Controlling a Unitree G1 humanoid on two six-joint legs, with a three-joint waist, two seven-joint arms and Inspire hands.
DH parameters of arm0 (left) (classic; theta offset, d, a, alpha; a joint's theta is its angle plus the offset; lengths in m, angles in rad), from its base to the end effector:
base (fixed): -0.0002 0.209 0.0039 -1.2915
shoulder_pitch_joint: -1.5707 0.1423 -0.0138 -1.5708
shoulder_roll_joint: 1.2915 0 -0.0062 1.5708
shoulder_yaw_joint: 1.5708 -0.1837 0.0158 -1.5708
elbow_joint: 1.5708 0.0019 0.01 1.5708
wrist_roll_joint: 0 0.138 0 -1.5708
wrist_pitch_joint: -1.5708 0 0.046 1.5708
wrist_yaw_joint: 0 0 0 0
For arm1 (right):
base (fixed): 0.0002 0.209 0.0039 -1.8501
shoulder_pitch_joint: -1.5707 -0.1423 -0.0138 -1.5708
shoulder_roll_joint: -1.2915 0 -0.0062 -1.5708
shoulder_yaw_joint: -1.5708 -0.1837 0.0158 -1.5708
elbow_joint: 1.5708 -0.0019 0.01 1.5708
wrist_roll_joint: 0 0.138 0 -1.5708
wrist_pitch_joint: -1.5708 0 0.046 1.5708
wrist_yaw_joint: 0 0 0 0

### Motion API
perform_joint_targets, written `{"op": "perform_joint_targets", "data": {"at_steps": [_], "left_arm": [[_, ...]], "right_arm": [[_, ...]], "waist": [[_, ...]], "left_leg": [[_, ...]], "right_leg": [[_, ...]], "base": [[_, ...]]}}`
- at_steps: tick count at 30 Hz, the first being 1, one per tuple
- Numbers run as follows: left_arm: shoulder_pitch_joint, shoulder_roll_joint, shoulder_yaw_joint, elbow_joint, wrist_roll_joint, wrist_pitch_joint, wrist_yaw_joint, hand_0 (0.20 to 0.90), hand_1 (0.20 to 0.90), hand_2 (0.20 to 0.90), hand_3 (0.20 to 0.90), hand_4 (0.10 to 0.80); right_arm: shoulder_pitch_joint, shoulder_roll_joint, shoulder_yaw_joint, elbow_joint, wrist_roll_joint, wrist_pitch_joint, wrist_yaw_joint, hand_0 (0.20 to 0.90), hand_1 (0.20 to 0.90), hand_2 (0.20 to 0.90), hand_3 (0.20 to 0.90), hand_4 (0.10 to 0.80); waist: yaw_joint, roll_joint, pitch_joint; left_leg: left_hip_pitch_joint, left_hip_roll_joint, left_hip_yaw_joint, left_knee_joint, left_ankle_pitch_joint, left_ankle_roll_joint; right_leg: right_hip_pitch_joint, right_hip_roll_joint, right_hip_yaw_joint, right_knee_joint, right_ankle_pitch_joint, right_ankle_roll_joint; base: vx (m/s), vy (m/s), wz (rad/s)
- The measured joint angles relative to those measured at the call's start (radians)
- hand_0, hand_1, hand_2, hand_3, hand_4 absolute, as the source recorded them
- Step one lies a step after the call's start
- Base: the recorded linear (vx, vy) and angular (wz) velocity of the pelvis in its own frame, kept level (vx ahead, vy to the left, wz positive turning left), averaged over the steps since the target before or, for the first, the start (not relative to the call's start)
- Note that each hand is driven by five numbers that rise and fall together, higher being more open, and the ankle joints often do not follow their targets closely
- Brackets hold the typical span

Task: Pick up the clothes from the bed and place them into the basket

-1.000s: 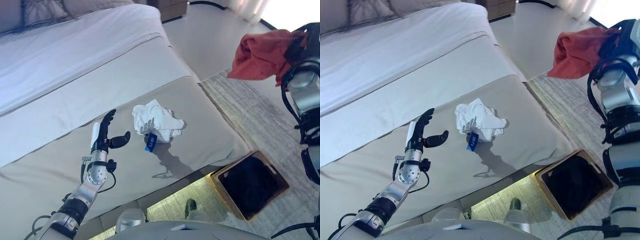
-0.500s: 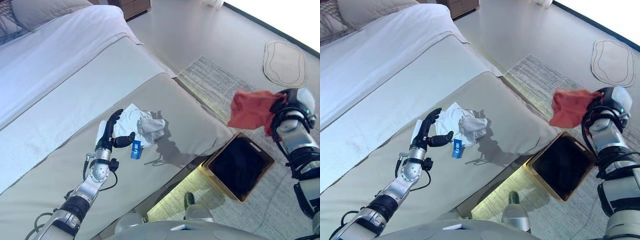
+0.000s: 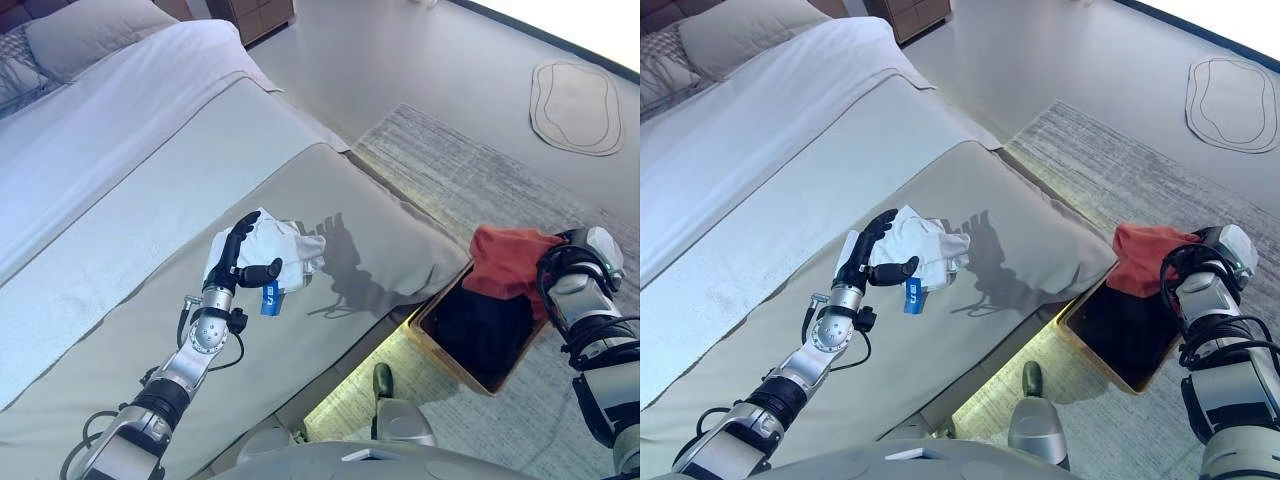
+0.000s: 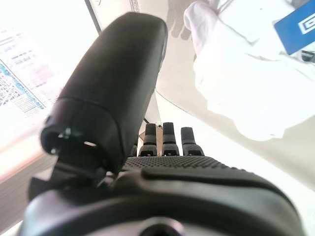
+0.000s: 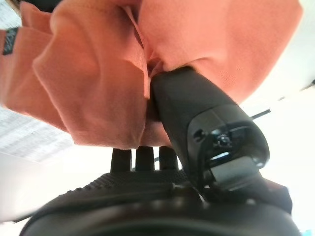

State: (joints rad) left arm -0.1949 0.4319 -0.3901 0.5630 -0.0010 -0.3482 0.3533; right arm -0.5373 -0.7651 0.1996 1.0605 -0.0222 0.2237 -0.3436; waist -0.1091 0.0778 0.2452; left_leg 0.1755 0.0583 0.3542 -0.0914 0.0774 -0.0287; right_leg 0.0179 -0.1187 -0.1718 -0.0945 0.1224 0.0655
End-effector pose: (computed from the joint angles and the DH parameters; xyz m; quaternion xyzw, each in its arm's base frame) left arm 0.2179 0.1936 -0.0043 0.2518 0.0044 0.0013 0.9678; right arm 0.2470 -0.3536 0.0611 -0.4103 0.2881 -0.3209 0.8035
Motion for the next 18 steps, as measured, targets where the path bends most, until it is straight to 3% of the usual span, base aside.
{"op": "perform_joint_targets", "data": {"at_steps": [3,13,15,16,18], "left_arm": [[-0.001,0.0,-0.001,0.0,0.0,0.001,0.0,0.9,0.9,0.9,0.9,0.8],[0.024,-0.004,-0.045,0.0,-0.001,0.003,-0.021,0.9,0.9,0.9,0.9,0.8],[0.026,-0.017,-0.047,0.0,-0.001,0.003,-0.021,0.9,0.9,0.9,0.9,0.8],[0.026,-0.023,-0.047,0.0,-0.001,0.002,-0.021,0.9,0.9,0.9,0.9,0.8],[0.026,-0.039,-0.047,0.0,-0.001,0.0,-0.022,0.9,0.9,0.9,0.9,0.8]], "right_arm": [[0.017,0.001,-0.023,0.002,0.001,0.0,-0.004,0.3,0.3,0.3,0.2,0.1],[0.045,0.004,-0.029,0.052,0.002,0.004,-0.005,0.3,0.3,0.3,0.2,0.1],[0.052,0.003,-0.029,0.059,0.002,0.004,-0.005,0.335,0.335,0.335,0.241,0.141],[0.057,0.002,-0.029,0.06,0.002,0.004,-0.005,0.9,0.9,0.9,0.9,0.8],[0.073,0.002,-0.029,0.063,0.002,0.004,-0.005,0.9,0.9,0.9,0.9,0.8]], "waist": [[0.002,0.044,-0.002],[0.003,0.103,-0.004],[-0.002,0.118,-0.003],[-0.002,0.123,-0.003],[-0.002,0.137,-0.001]], "left_leg": [[-0.023,0.014,0.001,0.002,-0.05,-0.009],[-0.059,0.008,0.011,-0.002,-0.053,0.003],[-0.057,0.008,0.012,-0.001,-0.044,-0.002],[-0.056,0.008,0.012,0.0,-0.044,-0.002],[-0.045,0.009,0.012,0.002,-0.041,0.001]], "right_leg": [[-0.025,0.014,-0.002,0.0,0.006,0.002],[-0.073,0.01,0.018,-0.005,0.017,0.006],[-0.071,0.011,0.019,-0.005,0.022,-0.001],[-0.07,0.011,0.019,-0.005,0.023,-0.001],[-0.06,0.012,0.019,-0.005,0.023,-0.002]], "base": [[-0.003,-0.015,0.05],[-0.032,0.015,-0.05],[-0.008,0.016,-0.05],[0.0,0.0,0.0],[0.0,0.0,0.0]]}}
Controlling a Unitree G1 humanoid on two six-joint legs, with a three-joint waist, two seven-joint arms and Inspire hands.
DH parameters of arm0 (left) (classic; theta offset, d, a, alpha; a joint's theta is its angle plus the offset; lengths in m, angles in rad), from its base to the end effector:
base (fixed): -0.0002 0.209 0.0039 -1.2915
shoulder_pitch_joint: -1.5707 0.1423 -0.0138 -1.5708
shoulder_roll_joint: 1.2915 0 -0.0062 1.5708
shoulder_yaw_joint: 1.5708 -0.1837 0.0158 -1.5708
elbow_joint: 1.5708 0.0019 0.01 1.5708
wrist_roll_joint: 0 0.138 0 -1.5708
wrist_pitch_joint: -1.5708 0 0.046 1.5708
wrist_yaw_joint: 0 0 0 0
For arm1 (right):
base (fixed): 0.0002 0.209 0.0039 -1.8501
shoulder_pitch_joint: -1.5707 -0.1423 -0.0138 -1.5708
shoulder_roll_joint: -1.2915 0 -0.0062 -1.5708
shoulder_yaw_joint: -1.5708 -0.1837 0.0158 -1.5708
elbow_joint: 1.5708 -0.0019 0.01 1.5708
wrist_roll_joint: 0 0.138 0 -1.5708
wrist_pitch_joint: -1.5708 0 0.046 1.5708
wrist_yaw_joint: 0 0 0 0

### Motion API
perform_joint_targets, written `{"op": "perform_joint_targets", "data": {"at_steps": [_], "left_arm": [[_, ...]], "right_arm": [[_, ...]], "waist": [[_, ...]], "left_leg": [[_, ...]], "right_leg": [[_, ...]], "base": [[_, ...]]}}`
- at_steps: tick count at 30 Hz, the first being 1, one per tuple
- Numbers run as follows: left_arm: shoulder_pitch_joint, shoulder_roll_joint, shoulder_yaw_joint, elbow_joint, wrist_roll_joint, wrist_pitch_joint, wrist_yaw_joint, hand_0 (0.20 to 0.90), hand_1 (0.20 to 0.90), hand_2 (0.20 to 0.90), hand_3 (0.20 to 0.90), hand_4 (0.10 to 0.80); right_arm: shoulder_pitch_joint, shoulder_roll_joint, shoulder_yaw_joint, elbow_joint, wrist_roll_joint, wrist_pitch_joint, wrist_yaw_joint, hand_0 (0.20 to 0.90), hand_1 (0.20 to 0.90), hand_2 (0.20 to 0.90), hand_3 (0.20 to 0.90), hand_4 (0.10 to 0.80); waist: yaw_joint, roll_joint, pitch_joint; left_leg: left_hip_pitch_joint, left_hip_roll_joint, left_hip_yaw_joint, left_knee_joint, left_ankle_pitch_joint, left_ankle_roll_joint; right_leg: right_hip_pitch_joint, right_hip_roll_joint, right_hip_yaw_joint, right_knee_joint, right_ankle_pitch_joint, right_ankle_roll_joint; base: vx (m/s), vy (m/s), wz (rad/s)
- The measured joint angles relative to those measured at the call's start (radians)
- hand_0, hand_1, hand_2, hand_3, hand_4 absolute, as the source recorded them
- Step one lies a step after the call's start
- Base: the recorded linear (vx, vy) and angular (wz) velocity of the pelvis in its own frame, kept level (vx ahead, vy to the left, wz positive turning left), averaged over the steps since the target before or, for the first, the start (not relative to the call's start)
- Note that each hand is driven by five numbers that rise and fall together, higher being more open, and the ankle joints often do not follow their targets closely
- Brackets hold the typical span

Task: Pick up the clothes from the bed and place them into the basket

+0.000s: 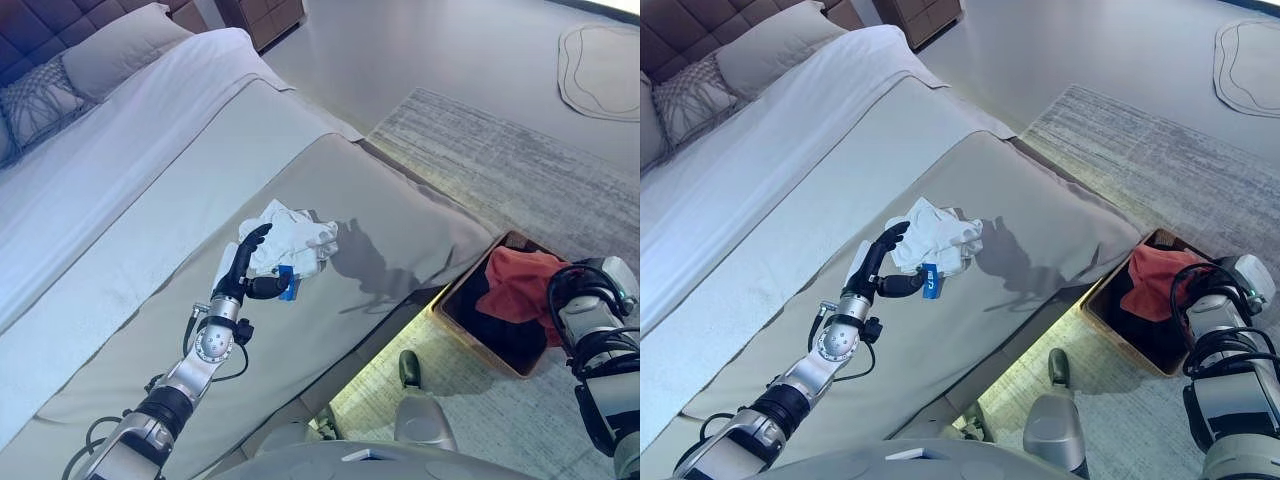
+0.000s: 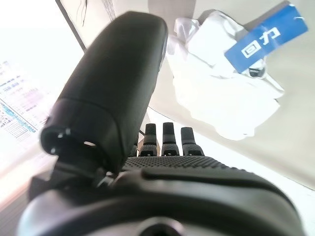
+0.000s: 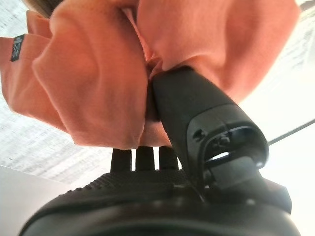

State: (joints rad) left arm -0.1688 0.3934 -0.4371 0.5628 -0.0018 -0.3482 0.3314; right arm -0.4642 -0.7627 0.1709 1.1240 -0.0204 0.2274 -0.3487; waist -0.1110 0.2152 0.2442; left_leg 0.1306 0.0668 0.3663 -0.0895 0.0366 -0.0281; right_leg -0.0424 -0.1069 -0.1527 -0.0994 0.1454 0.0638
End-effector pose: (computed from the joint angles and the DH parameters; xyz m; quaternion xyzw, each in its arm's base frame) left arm 0.2080 0.1778 -0.0151 0.2369 0.0238 -0.0352 0.9706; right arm 0.2204 -0.3650 0.0397 -0.4059 0.3464 -0.3336 0.7772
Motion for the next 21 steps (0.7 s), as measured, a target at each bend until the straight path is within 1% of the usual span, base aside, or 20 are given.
{"op": "perform_joint_targets", "data": {"at_steps": [2,4,12,17,21], "left_arm": [[0.0,-0.004,0.001,0.0,0.0,-0.004,0.0,0.9,0.9,0.9,0.9,0.8],[-0.001,-0.004,0.001,0.0,0.0,-0.004,0.0,0.9,0.9,0.9,0.9,0.8],[-0.002,-0.004,0.001,0.0,-0.001,-0.004,0.0,0.9,0.9,0.9,0.9,0.8],[-0.002,-0.004,0.001,0.0,-0.008,-0.004,0.0,0.9,0.9,0.9,0.9,0.8],[-0.001,-0.004,0.002,0.0,-0.018,-0.004,0.01,0.9,0.9,0.9,0.9,0.8]], "right_arm": [[0.006,0.001,0.0,0.009,0.0,0.0,0.0,0.9,0.9,0.9,0.9,0.8],[0.006,0.001,-0.001,0.009,0.0,0.0,-0.001,0.9,0.9,0.9,0.9,0.8],[0.0,-0.001,-0.002,-0.001,0.0,-0.003,-0.02,0.9,0.9,0.9,0.9,0.8],[-0.001,-0.004,-0.002,-0.064,-0.001,0.0,-0.02,0.9,0.9,0.9,0.9,0.8],[-0.003,-0.017,-0.001,-0.134,-0.004,0.002,-0.035,0.9,0.9,0.9,0.9,0.8]], "waist": [[0.001,0.013,-0.001],[0.002,0.016,-0.001],[0.014,0.014,0.001],[0.015,0.006,0.006],[0.025,0.002,0.009]], "left_leg": [[0.006,0.0,0.0,0.0,0.0,0.0],[0.007,0.001,-0.001,0.0,0.0,0.0],[0.005,0.002,-0.009,-0.004,-0.003,0.001],[0.002,0.003,-0.014,-0.005,-0.009,0.002],[0.002,0.003,-0.016,-0.004,-0.006,-0.002]], "right_leg": [[0.006,0.0,0.0,0.0,0.0,0.0],[0.009,0.001,-0.001,0.0,0.0,0.0],[0.012,0.0,-0.009,0.0,-0.007,0.009],[0.011,0.0,-0.012,0.0,-0.007,0.009],[0.012,0.0,-0.015,0.005,-0.006,0.008]], "base": [[0.0,0.0,0.0],[0.0,0.0,0.0],[0.003,-0.001,0.02],[0.006,-0.002,0.02],[0.0,0.0,0.0]]}}
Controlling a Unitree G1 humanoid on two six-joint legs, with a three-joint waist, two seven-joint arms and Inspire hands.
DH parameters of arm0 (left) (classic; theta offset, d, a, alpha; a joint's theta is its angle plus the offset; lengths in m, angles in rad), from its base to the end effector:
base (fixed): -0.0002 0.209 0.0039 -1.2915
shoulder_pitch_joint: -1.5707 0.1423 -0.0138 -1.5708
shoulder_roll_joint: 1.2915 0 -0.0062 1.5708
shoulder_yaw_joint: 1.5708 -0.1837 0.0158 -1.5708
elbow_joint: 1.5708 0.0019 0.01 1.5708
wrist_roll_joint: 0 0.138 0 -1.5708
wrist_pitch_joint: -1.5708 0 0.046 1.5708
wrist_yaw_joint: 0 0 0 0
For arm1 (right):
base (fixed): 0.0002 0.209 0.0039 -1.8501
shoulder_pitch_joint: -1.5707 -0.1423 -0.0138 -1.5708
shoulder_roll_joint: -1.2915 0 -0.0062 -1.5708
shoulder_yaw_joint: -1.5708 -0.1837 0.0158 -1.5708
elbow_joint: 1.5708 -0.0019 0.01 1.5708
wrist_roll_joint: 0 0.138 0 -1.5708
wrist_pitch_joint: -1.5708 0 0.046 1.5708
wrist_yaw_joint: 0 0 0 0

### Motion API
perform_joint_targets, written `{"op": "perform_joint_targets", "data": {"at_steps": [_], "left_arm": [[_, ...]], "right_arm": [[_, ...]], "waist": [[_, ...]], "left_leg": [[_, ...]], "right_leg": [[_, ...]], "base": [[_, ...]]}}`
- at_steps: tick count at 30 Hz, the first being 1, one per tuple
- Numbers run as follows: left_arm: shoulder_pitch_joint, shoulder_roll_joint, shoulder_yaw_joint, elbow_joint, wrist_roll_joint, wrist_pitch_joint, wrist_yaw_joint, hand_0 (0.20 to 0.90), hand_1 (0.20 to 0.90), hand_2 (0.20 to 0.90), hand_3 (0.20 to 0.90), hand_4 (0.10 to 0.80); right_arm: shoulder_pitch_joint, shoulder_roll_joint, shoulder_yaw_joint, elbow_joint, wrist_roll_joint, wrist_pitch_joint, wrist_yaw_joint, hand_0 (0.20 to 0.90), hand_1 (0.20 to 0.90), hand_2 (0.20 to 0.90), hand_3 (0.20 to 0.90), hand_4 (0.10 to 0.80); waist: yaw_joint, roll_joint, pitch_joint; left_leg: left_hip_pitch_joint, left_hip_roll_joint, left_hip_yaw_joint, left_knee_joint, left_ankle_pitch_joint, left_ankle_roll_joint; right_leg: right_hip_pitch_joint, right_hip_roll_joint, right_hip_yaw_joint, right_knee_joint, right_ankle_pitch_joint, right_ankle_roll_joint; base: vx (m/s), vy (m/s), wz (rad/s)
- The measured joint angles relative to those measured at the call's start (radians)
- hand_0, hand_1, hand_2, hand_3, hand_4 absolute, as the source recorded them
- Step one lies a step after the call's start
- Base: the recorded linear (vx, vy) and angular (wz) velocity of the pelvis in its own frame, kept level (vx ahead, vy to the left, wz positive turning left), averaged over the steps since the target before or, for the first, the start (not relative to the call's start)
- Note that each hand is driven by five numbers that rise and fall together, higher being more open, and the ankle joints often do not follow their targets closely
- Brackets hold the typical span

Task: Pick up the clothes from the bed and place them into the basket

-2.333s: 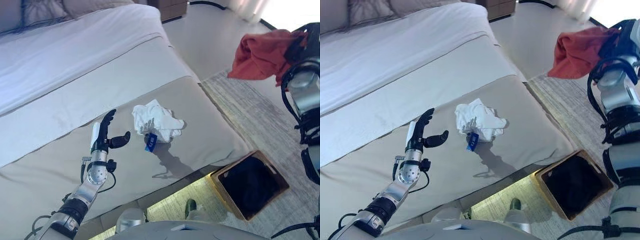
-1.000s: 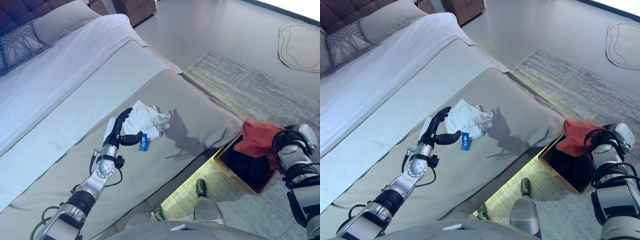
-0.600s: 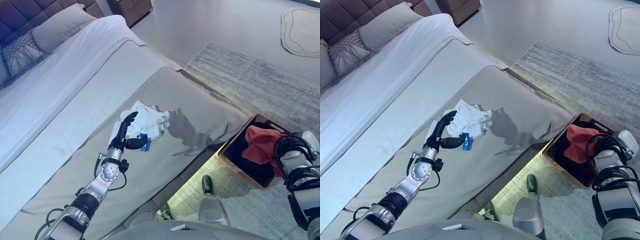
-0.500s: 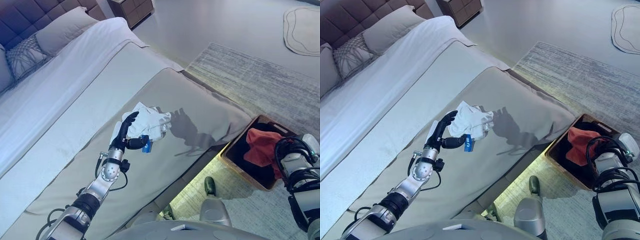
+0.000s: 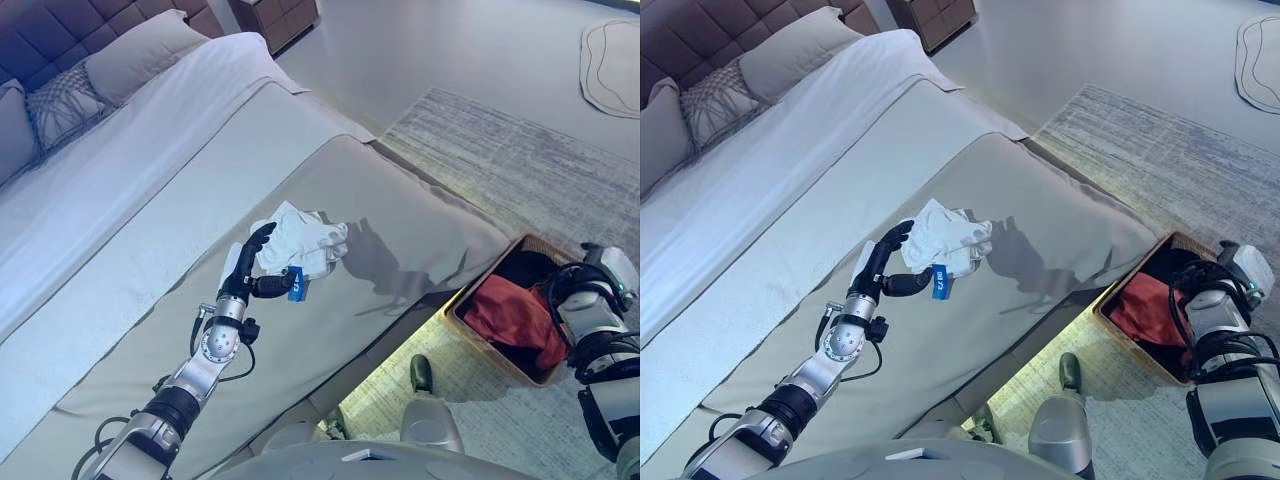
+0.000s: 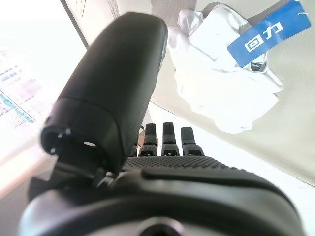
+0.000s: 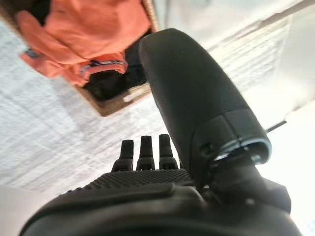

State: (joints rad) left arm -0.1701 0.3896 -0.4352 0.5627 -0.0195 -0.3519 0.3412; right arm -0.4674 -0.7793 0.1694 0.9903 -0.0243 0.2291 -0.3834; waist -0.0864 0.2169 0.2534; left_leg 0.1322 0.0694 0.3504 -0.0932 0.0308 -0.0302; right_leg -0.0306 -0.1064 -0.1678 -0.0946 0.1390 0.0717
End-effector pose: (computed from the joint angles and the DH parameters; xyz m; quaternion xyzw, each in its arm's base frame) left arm 0.2086 0.1771 -0.0146 0.2269 0.0223 -0.0266 0.9733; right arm 0.2369 -0.3573 0.0574 -0.4187 0.2788 -0.3363 0.7961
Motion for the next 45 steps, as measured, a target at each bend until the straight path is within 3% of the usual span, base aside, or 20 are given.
{"op": "perform_joint_targets", "data": {"at_steps": [6,10,27,32,34,37,38,41,45], "left_arm": [[0.002,0.0,0.012,0.0,-0.001,0.003,0.022,0.9,0.9,0.9,0.9,0.8],[0.023,-0.002,0.02,0.001,-0.001,0.008,0.044,0.9,0.9,0.9,0.9,0.8],[0.101,-0.005,0.062,0.003,-0.005,0.019,0.07,0.9,0.9,0.9,0.9,0.8],[0.11,0.001,0.062,0.001,-0.036,-0.022,0.072,0.9,0.9,0.9,0.9,0.8],[0.09,0.012,0.056,-0.001,-0.043,-0.044,0.076,0.9,0.9,0.9,0.9,0.8],[0.02,0.017,0.05,-0.011,-0.043,-0.065,0.094,0.9,0.9,0.9,0.9,0.8],[-0.009,0.036,0.048,-0.043,-0.043,-0.068,0.109,0.9,0.9,0.9,0.9,0.8],[-0.059,0.066,0.045,-0.08,-0.043,-0.069,0.125,0.9,0.9,0.9,0.9,0.8],[-0.071,0.066,0.036,-0.08,-0.049,-0.065,0.133,0.9,0.9,0.9,0.9,0.8]], "right_arm": [[-0.019,-0.025,0.007,-0.179,-0.029,0.003,-0.052,0.9,0.9,0.9,0.9,0.8],[-0.077,-0.026,0.057,-0.295,-0.078,0.001,-0.07,0.9,0.9,0.9,0.9,0.8],[-0.411,-0.021,0.33,-0.284,-0.145,0.016,-0.024,0.9,0.9,0.9,0.9,0.8],[-0.506,0.0,0.422,-0.233,-0.145,0.04,0.001,0.9,0.9,0.9,0.9,0.8],[-0.56,0.024,0.447,-0.182,-0.145,0.043,0.004,0.9,0.9,0.9,0.9,0.8],[-0.637,0.031,0.477,-0.106,-0.145,0.042,0.005,0.9,0.9,0.9,0.9,0.8],[-0.658,0.043,0.477,-0.086,-0.145,0.05,0.004,0.9,0.9,0.9,0.9,0.8],[-0.688,0.057,0.478,-0.075,-0.144,0.06,0.003,0.9,0.9,0.9,0.9,0.8],[-0.7,0.092,0.479,-0.057,-0.143,0.077,0.015,0.9,0.9,0.9,0.9,0.8]], "waist": [[0.014,-0.022,0.014],[0.028,-0.057,0.011],[0.207,-0.072,0.01],[0.247,-0.077,0.013],[0.26,-0.084,0.029],[0.276,-0.085,0.118],[0.283,-0.101,0.163],[0.303,-0.128,0.242],[0.312,-0.127,0.279]], "left_leg": [[0.0,0.0,-0.012,0.004,0.002,-0.002],[0.0,0.002,-0.028,0.004,0.005,-0.003],[-0.092,-0.011,-0.184,0.005,0.053,0.005],[-0.161,-0.025,-0.217,0.015,0.07,0.011],[-0.226,-0.029,-0.226,0.068,0.07,0.011],[-0.273,-0.038,-0.245,0.139,0.069,0.012],[-0.31,-0.049,-0.249,0.208,0.039,0.019],[-0.384,-0.064,-0.254,0.372,-0.053,0.027],[-0.501,-0.069,-0.27,0.592,-0.151,0.042]], "right_leg": [[0.006,0.004,-0.008,0.0,0.004,-0.005],[0.015,0.0,-0.024,0.0,0.004,-0.005],[0.01,-0.027,-0.176,0.0,0.002,-0.004],[-0.038,-0.044,-0.206,0.006,0.002,-0.004],[-0.089,-0.058,-0.211,0.043,-0.001,-0.008],[-0.159,-0.098,-0.218,0.194,-0.067,-0.02],[-0.22,-0.136,-0.217,0.329,-0.131,-0.032],[-0.319,-0.198,-0.193,0.553,-0.226,-0.061],[-0.404,-0.241,-0.171,0.721,-0.294,-0.087]], "base": [[0.012,-0.002,0.04],[0.019,0.022,0.1],[0.021,0.003,0.27],[-0.104,0.025,0.22],[-0.104,0.005,0.15],[-0.067,-0.014,0.21],[-0.066,-0.003,0.2],[-0.012,0.001,0.15],[-0.002,0.024,0.11]]}}
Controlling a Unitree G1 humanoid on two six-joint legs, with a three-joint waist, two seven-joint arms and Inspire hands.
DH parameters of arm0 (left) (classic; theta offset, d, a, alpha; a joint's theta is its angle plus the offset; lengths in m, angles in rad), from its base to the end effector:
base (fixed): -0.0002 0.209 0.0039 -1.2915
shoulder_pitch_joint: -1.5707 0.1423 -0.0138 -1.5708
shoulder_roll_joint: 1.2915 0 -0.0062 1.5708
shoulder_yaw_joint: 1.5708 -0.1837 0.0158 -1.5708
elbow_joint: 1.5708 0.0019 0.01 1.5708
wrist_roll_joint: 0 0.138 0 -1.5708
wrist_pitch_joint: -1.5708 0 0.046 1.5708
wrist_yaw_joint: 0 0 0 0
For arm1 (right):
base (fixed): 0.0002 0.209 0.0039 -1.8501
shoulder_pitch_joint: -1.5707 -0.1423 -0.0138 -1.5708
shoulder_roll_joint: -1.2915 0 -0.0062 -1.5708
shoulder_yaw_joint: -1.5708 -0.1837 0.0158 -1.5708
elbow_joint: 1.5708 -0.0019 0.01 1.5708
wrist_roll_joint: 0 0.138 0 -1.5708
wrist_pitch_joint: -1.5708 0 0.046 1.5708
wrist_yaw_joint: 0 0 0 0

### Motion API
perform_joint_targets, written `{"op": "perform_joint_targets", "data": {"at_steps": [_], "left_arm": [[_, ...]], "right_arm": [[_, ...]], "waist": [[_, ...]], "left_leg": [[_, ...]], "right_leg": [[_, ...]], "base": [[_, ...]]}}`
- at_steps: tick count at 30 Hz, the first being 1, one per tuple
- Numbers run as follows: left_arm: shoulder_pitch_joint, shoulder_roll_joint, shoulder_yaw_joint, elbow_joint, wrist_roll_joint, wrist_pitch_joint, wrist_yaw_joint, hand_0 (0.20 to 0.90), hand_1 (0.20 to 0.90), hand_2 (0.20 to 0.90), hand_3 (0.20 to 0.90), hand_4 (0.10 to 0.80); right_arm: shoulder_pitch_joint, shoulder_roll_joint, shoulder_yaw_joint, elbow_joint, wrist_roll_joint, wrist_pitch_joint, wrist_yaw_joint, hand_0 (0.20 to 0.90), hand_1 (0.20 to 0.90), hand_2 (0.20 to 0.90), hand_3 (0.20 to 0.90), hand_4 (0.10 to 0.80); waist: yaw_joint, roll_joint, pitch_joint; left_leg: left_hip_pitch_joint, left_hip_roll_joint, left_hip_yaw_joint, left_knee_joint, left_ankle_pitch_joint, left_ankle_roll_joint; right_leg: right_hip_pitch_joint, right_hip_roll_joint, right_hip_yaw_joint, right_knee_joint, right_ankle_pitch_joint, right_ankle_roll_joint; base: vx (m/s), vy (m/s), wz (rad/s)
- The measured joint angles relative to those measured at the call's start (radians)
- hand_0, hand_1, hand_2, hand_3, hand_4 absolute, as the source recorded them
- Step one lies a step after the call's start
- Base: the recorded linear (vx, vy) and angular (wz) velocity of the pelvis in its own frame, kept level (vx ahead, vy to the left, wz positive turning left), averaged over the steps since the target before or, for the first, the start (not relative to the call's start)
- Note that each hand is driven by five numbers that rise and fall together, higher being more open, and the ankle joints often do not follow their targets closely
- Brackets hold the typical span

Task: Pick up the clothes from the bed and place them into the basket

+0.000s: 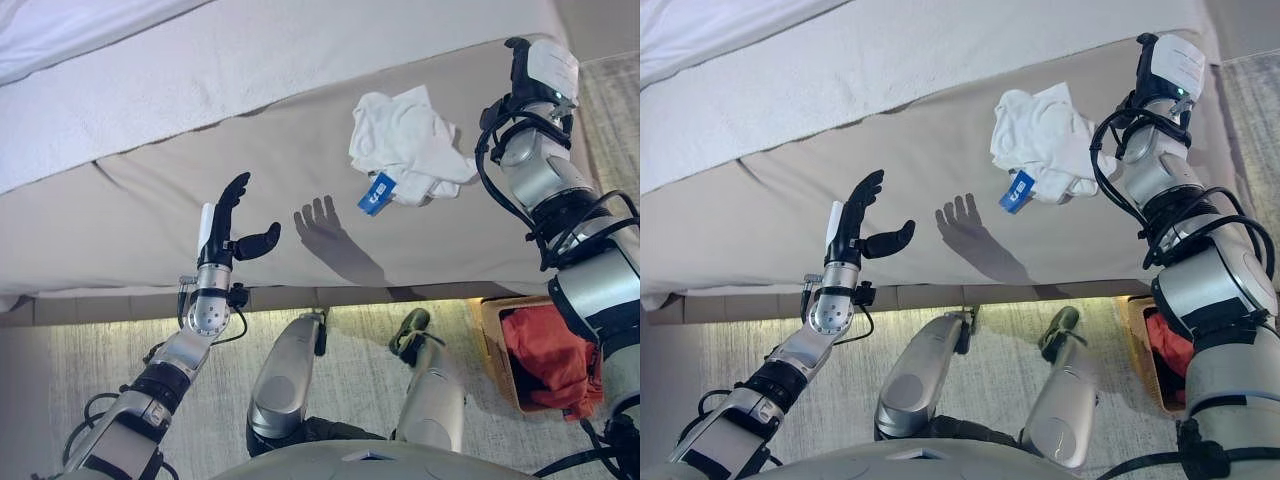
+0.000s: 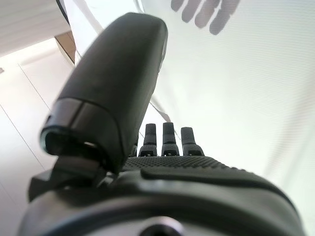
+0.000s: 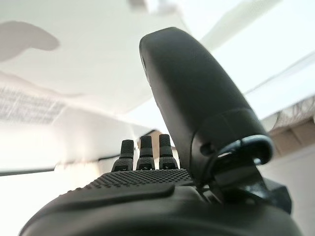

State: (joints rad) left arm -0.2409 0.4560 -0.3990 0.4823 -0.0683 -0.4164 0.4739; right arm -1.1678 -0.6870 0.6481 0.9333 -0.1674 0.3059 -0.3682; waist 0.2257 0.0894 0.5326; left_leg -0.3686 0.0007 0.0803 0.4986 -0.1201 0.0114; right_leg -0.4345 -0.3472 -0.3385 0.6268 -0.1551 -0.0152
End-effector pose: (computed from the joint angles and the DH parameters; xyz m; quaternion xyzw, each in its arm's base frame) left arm 0.2324 0.1874 0.0211 0.2044 -0.0899 0.0522 0.9734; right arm 0.3606 -0.2363 0.2162 -0.5603 -0.0218 -0.2435 0.7914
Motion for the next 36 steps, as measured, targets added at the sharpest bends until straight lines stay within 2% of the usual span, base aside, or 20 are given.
{"op": "perform_joint_targets", "data": {"at_steps": [1,7,11,13,14,15,16,17,18,19,26,30,31,32,36], "left_arm": [[0.007,0.0,0.0,-0.004,-0.003,0.0,0.0,0.9,0.9,0.9,0.9,0.8],[0.024,0.013,-0.029,-0.025,-0.013,-0.001,0.004,0.9,0.9,0.9,0.9,0.8],[0.078,0.02,-0.04,-0.042,-0.019,-0.011,0.012,0.9,0.9,0.9,0.9,0.8],[0.105,0.021,-0.042,-0.045,-0.02,-0.019,0.012,0.9,0.9,0.9,0.9,0.8],[0.114,0.028,-0.042,-0.057,-0.02,-0.02,0.012,0.9,0.9,0.9,0.9,0.8],[0.125,0.038,-0.042,-0.078,-0.02,-0.027,0.012,0.9,0.9,0.9,0.9,0.8],[0.121,0.028,-0.038,-0.087,-0.021,-0.036,0.017,0.9,0.9,0.9,0.9,0.8],[0.138,0.027,-0.037,-0.097,-0.025,-0.043,0.027,0.9,0.9,0.9,0.9,0.8],[0.167,0.029,-0.037,-0.107,-0.033,-0.045,0.029,0.9,0.9,0.9,0.9,0.8],[0.173,0.029,-0.04,-0.108,-0.038,-0.044,0.03,0.9,0.9,0.9,0.9,0.8],[0.173,0.032,-0.04,-0.133,-0.052,-0.047,0.054,0.9,0.9,0.9,0.9,0.8],[0.175,0.033,-0.038,-0.156,-0.059,-0.067,0.061,0.9,0.9,0.9,0.9,0.8],[0.179,0.033,-0.036,-0.157,-0.059,-0.07,0.061,0.9,0.9,0.9,0.9,0.8],[0.183,0.033,-0.036,-0.156,-0.06,-0.07,0.061,0.9,0.9,0.9,0.9,0.8],[0.188,0.033,-0.035,-0.156,-0.061,-0.07,0.062,0.9,0.9,0.9,0.9,0.8]], "right_arm": [[-0.002,0.003,0.0,0.007,0.0,0.004,0.006,0.9,0.9,0.9,0.9,0.8],[-0.035,0.033,0.002,0.126,0.0,0.021,0.055,0.9,0.9,0.9,0.9,0.8],[-0.037,0.076,0.002,0.171,0.008,0.018,0.082,0.9,0.9,0.9,0.9,0.8],[-0.038,0.083,0.003,0.176,0.012,0.018,0.101,0.9,0.9,0.9,0.9,0.8],[-0.038,0.084,0.001,0.19,0.022,0.019,0.11,0.9,0.9,0.9,0.9,0.8],[-0.038,0.083,-0.007,0.217,0.033,0.02,0.115,0.9,0.9,0.9,0.9,0.8],[-0.055,0.075,-0.009,0.237,0.043,0.019,0.117,0.9,0.9,0.9,0.9,0.8],[-0.07,0.08,-0.009,0.242,0.05,0.015,0.118,0.9,0.9,0.9,0.9,0.8],[-0.07,0.085,-0.004,0.247,0.057,-0.003,0.123,0.9,0.9,0.9,0.9,0.8],[-0.069,0.079,-0.004,0.251,0.071,-0.009,0.129,0.9,0.9,0.9,0.9,0.8],[-0.086,0.048,-0.025,0.274,0.113,-0.035,0.152,0.9,0.9,0.9,0.9,0.8],[-0.123,0.024,-0.024,0.296,0.139,-0.041,0.181,0.9,0.9,0.9,0.9,0.8],[-0.132,0.021,-0.024,0.301,0.144,-0.04,0.185,0.571,0.571,0.571,0.516,0.416],[-0.14,0.018,-0.024,0.304,0.149,-0.04,0.187,0.309,0.309,0.309,0.211,0.111],[-0.144,0.008,-0.024,0.304,0.149,-0.042,0.161,0.3,0.3,0.3,0.2,0.1]], "waist": [[0.0,0.0,0.0],[0.034,0.005,0.01],[0.036,0.008,0.01],[0.043,0.01,0.01],[0.043,0.011,0.01],[0.042,0.009,0.01],[0.045,0.019,0.012],[0.046,0.031,0.011],[0.057,0.044,0.01],[0.056,0.047,0.012],[0.057,0.048,0.011],[0.052,0.049,0.011],[0.053,0.049,0.011],[0.053,0.049,0.011],[0.055,0.049,0.011]], "left_leg": [[-0.035,-0.001,-0.004,0.048,-0.026,0.007],[-0.177,-0.003,-0.023,0.181,-0.055,0.027],[-0.26,-0.004,-0.041,0.27,-0.089,0.02],[-0.291,0.002,-0.051,0.283,-0.093,0.026],[-0.311,0.0,-0.049,0.305,-0.093,0.026],[-0.337,-0.009,-0.044,0.329,-0.093,0.026],[-0.364,-0.022,-0.038,0.345,-0.097,0.017],[-0.396,-0.025,-0.036,0.39,-0.107,0.017],[-0.379,-0.028,-0.044,0.437,-0.135,0.034],[-0.386,-0.036,-0.059,0.43,-0.148,0.027],[-0.441,-0.041,-0.061,0.507,-0.16,0.037],[-0.487,-0.058,-0.064,0.565,-0.179,0.041],[-0.494,-0.057,-0.065,0.579,-0.186,0.041],[-0.499,-0.057,-0.067,0.586,-0.189,0.041],[-0.502,-0.055,-0.07,0.602,-0.195,0.041]], "right_leg": [[-0.026,-0.011,0.002,0.037,-0.017,-0.001],[-0.146,-0.034,0.017,0.14,-0.039,-0.025],[-0.21,-0.038,0.029,0.182,-0.051,-0.012],[-0.243,-0.029,0.036,0.216,-0.055,-0.006],[-0.279,-0.03,0.064,0.339,-0.082,-0.017],[-0.266,-0.021,0.079,0.427,-0.145,-0.034],[-0.269,-0.02,0.088,0.396,-0.244,-0.023],[-0.286,-0.019,0.084,0.386,-0.244,-0.023],[-0.303,-0.008,0.086,0.392,-0.243,-0.023],[-0.314,-0.01,0.083,0.408,-0.242,-0.023],[-0.357,-0.01,0.104,0.458,-0.243,-0.023],[-0.395,-0.019,0.113,0.515,-0.243,-0.024],[-0.401,-0.023,0.113,0.524,-0.243,-0.024],[-0.405,-0.023,0.113,0.53,-0.243,-0.025],[-0.406,-0.023,0.112,0.546,-0.249,-0.034]], "base": [[0.01,0.059,0.19],[0.015,0.065,0.11],[-0.006,0.081,-0.03],[-0.02,0.069,-0.12],[-0.016,0.077,0.19],[-0.024,0.083,0.42],[-0.032,0.068,0.37],[-0.043,0.062,-0.08],[-0.044,0.053,-0.23],[-0.045,0.052,-0.18],[-0.046,0.026,0.04],[-0.05,0.034,0.11],[-0.027,0.017,0.05],[0.0,0.0,0.0],[-0.008,0.0,0.0]]}}
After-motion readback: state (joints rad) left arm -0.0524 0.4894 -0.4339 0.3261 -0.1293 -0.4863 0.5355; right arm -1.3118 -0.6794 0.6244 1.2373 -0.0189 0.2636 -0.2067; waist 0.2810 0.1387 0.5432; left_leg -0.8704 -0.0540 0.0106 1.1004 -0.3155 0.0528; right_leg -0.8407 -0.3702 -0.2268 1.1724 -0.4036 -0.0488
